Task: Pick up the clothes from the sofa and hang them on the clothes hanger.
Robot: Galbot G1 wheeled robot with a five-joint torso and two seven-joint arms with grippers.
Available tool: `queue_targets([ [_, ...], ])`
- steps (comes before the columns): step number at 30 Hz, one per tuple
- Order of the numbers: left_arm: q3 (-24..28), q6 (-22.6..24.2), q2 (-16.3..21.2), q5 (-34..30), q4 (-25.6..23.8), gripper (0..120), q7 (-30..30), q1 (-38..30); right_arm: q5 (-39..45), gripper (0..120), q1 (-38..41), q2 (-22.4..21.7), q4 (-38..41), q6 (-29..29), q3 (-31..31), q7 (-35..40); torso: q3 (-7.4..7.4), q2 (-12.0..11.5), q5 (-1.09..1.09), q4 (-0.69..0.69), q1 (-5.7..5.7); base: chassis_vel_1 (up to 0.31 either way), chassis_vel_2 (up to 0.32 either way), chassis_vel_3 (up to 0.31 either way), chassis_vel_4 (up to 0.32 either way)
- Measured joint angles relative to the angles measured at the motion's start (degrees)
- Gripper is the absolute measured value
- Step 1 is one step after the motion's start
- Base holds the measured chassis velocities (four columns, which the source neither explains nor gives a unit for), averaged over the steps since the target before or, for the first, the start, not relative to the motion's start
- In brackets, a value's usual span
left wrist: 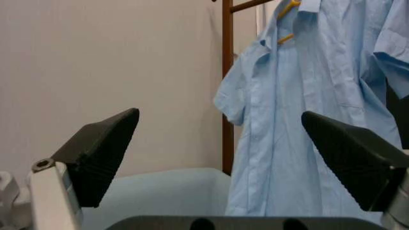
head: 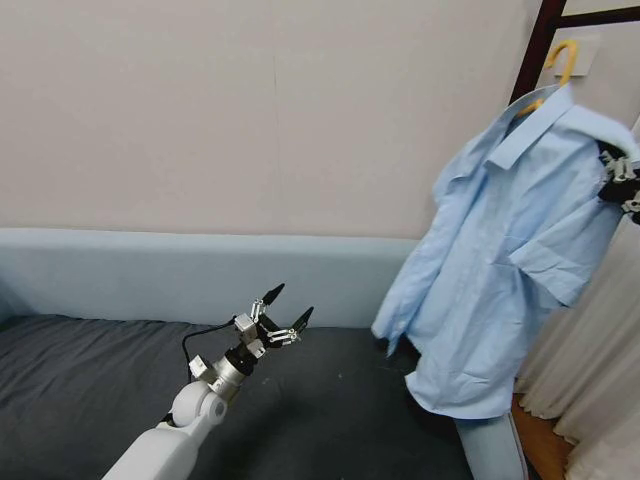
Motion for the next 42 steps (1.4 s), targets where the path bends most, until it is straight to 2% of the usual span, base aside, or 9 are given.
queue_targets([
  [5, 0.00, -0.01, 0.00, 0.37, -0.37, 100, -0.87, 0.33, -8.41, 0, 2.22, 1.88, -4.89, 1.70, -4.01, -0.84, 0.01, -0.01, 0.01, 0.01, 0.00, 0.000, 0.000, 0.000, 0.000],
  [8, 0.64, -0.01, -0.50, 0.57, 0.82, 100, -1.04, -0.62, -12.98, 0, 2.59, 3.64, -7.92, 3.71, -5.28, -1.98, 0.01, -0.01, 0.02, 0.04, 0.00, 0.000, 0.000, 0.000, 0.000],
  [14, 2.67, 0.14, -2.50, 0.51, 4.32, 100, -1.45, -3.72, -22.39, 0, 3.50, 8.08, -14.71, 8.15, -5.61, -4.30, 0.01, -0.01, 0.03, -0.03, 0.01, 0.000, 0.000, 0.000, 0.000],
  [18, 3.07, 0.17, -2.12, 0.46, 6.24, 100, -1.51, -4.69, -27.74, 0, 8.40, 9.66, -21.36, 11.72, -7.54, -6.51, 0.00, -0.01, 0.01, -0.01, 0.01, 0.000, 0.000, 0.000, 0.000],
  [23, 2.45, 0.18, -1.76, 0.53, 6.41, 100, -1.84, -4.59, -30.67, 0, 15.53, 10.89, -26.86, 13.04, -11.58, -7.98, 0.01, -0.01, 0.00, 0.04, 0.01, 0.000, 0.000, 0.000, 0.000],
  [27, 2.16, 0.21, -2.02, 0.77, 6.31, 100, -2.42, -4.55, -31.99, 0, 21.14, 11.69, -30.65, 14.06, -15.94, -8.75, 0.01, -0.01, 0.00, 0.00, 0.01, 0.000, 0.000, 0.000, 0.000],
  [29, 2.14, 0.21, -2.04, 0.80, 6.30, 100, -2.45, -4.54, -32.08, 0, 21.40, 11.73, -30.85, 14.12, -16.22, -8.81, 0.01, -0.01, 0.00, 0.00, 0.01, 0.000, 0.000, 0.000, 0.000],
  [39, 1.15, -0.01, -2.21, 1.62, 6.39, 100, -3.31, -3.68, -36.04, 0, 27.35, 14.25, -34.69, 15.66, -25.63, -11.40, 0.01, -0.01, 0.01, 0.00, 0.01, 0.000, 0.000, 0.000, 0.000],
  [42, 0.86, -0.27, -1.89, 1.60, 6.63, 100, -3.46, -3.50, -38.04, 0, 32.12, 15.31, -37.64, 16.45, -28.61, -11.47, 0.01, -0.01, 0.01, 0.00, 0.01, 0.000, 0.000, 0.000, 0.000],
])
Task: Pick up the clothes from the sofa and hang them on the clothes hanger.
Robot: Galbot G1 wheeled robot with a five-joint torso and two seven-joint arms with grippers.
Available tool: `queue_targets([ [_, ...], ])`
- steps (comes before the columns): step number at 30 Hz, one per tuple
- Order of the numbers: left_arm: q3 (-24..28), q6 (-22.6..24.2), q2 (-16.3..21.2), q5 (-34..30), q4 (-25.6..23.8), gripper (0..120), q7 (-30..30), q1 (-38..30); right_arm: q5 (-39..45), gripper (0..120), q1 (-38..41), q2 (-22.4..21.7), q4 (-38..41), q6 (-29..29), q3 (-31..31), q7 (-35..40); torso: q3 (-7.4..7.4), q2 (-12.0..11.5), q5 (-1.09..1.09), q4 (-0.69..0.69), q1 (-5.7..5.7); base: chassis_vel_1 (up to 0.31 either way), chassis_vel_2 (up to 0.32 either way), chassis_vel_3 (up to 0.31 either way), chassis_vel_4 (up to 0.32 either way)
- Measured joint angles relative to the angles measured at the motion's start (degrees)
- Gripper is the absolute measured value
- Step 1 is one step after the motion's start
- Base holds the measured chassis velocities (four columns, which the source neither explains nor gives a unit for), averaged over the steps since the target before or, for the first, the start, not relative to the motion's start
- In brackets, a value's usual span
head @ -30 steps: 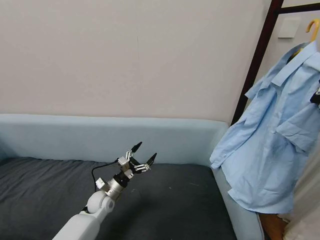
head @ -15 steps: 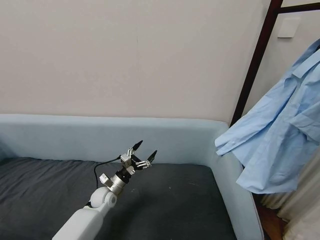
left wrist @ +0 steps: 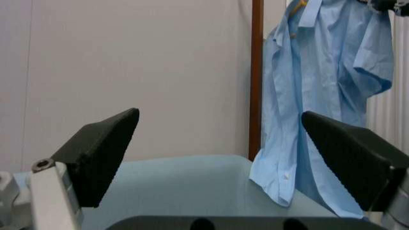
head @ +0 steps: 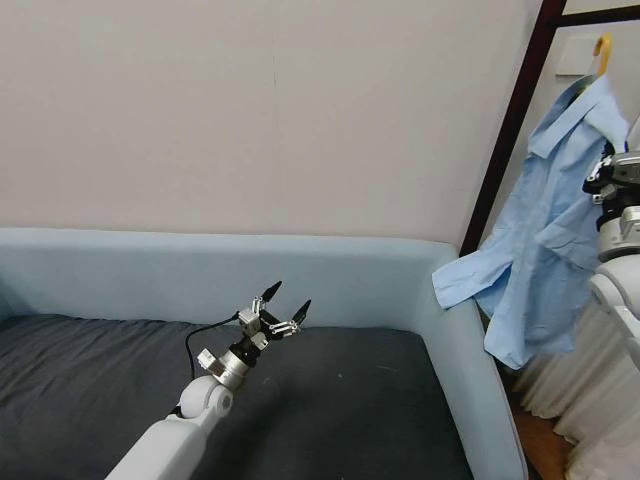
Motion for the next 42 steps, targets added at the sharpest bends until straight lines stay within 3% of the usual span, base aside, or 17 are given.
queue_targets([
  [12, -0.22, -0.56, -0.49, -0.02, 1.17, 100, -0.12, -0.23, -3.51, 0, 14.98, 5.07, -11.46, 0.67, -7.67, 1.33, -0.01, 0.01, -0.02, -0.01, 0.00, 0.000, 0.000, 0.000, 0.000],
  [31, -1.00, -1.20, -0.18, 0.07, 1.00, 100, -0.26, 1.24, -11.53, 0, 26.83, 16.64, -30.95, 5.39, -8.91, 2.45, 0.00, 0.01, -0.01, 0.00, -0.01, 0.000, 0.000, 0.000, 0.000],
  [42, -0.79, -1.39, -0.48, -0.01, 1.26, 100, -0.41, 0.97, -4.54, 0, 28.03, 17.47, -32.40, 1.49, -10.65, 3.82, -0.02, 0.02, -0.02, -0.02, -0.02, 0.000, 0.000, 0.000, 0.000],
])
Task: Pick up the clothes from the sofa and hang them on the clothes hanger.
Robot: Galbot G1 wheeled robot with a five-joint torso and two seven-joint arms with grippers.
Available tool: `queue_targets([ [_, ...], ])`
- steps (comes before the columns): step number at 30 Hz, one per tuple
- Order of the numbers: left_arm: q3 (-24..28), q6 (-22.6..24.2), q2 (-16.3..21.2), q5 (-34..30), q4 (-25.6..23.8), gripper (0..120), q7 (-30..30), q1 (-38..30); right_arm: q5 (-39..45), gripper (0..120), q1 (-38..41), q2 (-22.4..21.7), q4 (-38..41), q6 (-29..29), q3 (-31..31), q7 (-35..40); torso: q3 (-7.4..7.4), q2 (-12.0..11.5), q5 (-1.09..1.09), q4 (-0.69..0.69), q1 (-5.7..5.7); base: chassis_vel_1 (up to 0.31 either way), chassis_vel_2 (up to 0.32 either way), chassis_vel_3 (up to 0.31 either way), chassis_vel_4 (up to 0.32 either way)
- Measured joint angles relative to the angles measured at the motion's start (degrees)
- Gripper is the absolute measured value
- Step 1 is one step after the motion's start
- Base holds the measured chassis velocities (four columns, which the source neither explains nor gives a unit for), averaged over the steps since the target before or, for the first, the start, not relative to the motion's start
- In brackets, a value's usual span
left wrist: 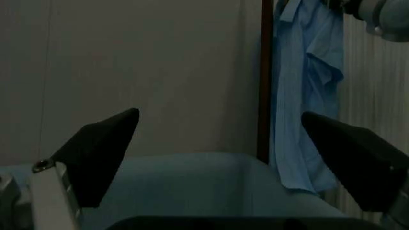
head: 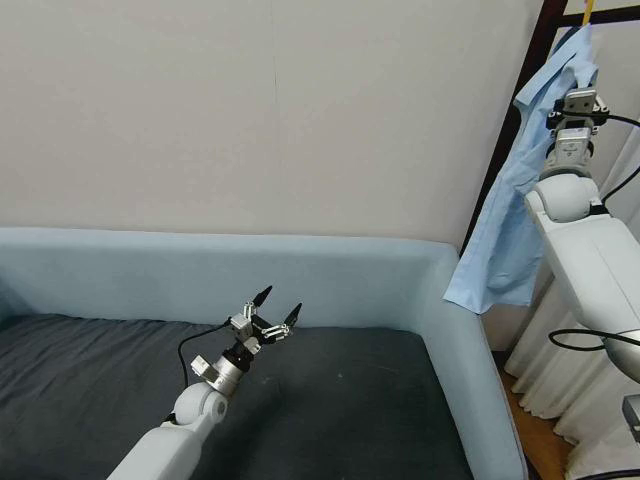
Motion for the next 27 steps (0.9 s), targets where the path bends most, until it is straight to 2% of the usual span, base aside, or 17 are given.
queue_targets([
  [7, -0.06, -0.28, 0.17, -0.03, -0.08, 100, -0.02, 0.51, 3.61, 0, -1.45, -0.50, 1.65, -1.51, -0.42, 0.63, 0.01, -0.01, 0.01, 0.02, 0.01, 0.000, 0.000, 0.000, 0.000],
  [27, -0.28, -0.89, 0.21, -0.13, -0.46, 100, 0.00, 1.25, 4.45, 0, 0.37, -1.58, 3.37, -2.08, -0.29, 2.66, 0.01, -0.01, 0.01, 0.03, 0.02, 0.000, 0.000, 0.000, 0.000],
])
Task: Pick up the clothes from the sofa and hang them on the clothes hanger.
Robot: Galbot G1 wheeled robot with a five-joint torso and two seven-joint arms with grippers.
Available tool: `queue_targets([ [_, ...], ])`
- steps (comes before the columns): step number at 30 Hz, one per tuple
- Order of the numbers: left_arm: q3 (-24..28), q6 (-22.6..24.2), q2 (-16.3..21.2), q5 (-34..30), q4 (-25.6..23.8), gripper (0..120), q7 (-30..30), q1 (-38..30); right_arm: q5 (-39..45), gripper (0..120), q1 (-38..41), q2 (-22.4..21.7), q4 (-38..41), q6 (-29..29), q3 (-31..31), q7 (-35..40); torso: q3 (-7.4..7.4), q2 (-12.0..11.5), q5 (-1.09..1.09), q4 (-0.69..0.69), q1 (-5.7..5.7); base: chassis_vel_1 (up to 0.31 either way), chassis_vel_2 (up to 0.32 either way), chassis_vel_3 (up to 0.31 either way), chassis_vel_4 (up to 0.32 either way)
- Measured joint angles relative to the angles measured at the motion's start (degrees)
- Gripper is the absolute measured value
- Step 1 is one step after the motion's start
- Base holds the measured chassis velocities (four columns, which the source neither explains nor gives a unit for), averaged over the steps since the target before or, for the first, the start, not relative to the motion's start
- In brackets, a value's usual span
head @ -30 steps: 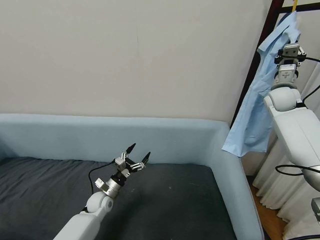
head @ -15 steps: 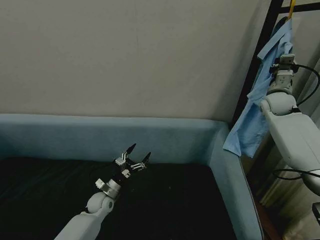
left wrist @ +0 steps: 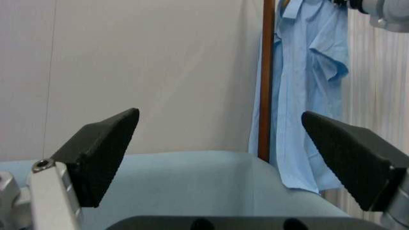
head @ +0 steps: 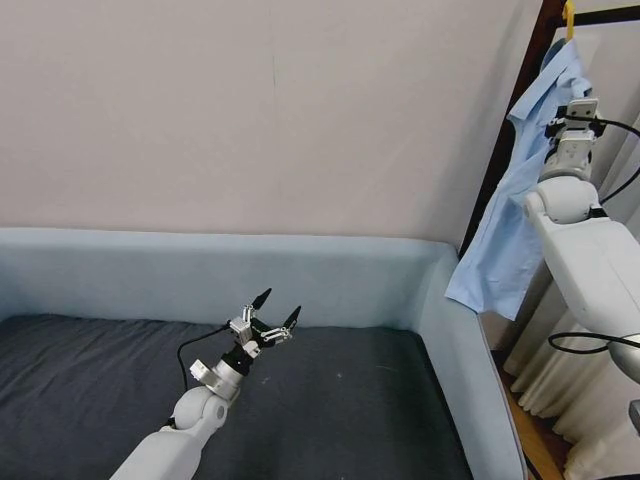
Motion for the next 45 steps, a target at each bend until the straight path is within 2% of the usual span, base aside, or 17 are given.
queue_targets([
  [3, 0.08, -0.02, -0.09, 0.00, 0.01, 100, 0.00, -0.01, 0.46, 0, -0.04, -0.26, 0.39, -0.63, 0.21, 0.37, 0.00, 0.00, 0.00, -0.01, 0.00, 0.000, 0.000, 0.000, 0.000],
  [8, 0.38, -0.03, -0.25, 0.00, -0.38, 100, -0.05, -0.26, 6.38, 0, 0.41, -1.19, 1.67, -3.47, -0.25, 2.17, 0.00, 0.00, -0.01, -0.01, 0.00, 0.000, 0.000, 0.000, 0.000],
  [18, -0.30, -0.26, -0.07, -0.01, -0.70, 100, -0.35, 0.71, 8.86, 0, 1.47, -0.92, 1.14, -3.04, 1.02, 3.69, 0.00, 0.00, 0.00, 0.00, 0.00, 0.000, 0.000, 0.000, 0.000],
  [30, -0.24, -0.30, -0.93, 0.14, -0.99, 100, -0.65, 0.76, 4.53, 0, 1.35, -0.45, 3.20, -4.01, -0.39, 7.25, 0.00, 0.00, 0.00, -0.01, 0.00, 0.000, 0.000, 0.000, 0.000],
  [37, -0.99, -0.33, 0.21, 0.07, -1.70, 100, -0.96, 1.65, 0.41, 0, 2.63, 1.69, -1.61, -5.97, -0.38, 10.65, 0.00, 0.00, -0.01, 0.02, 0.00, 0.000, 0.000, 0.000, 0.000],
  [45, -1.12, -1.08, 0.04, 0.00, -1.17, 100, -0.94, 2.07, -1.49, 0, 3.64, 3.55, -4.68, -4.55, 0.52, 13.09, 0.00, 0.00, -0.01, 0.00, 0.00, 0.000, 0.000, 0.000, 0.000],
])
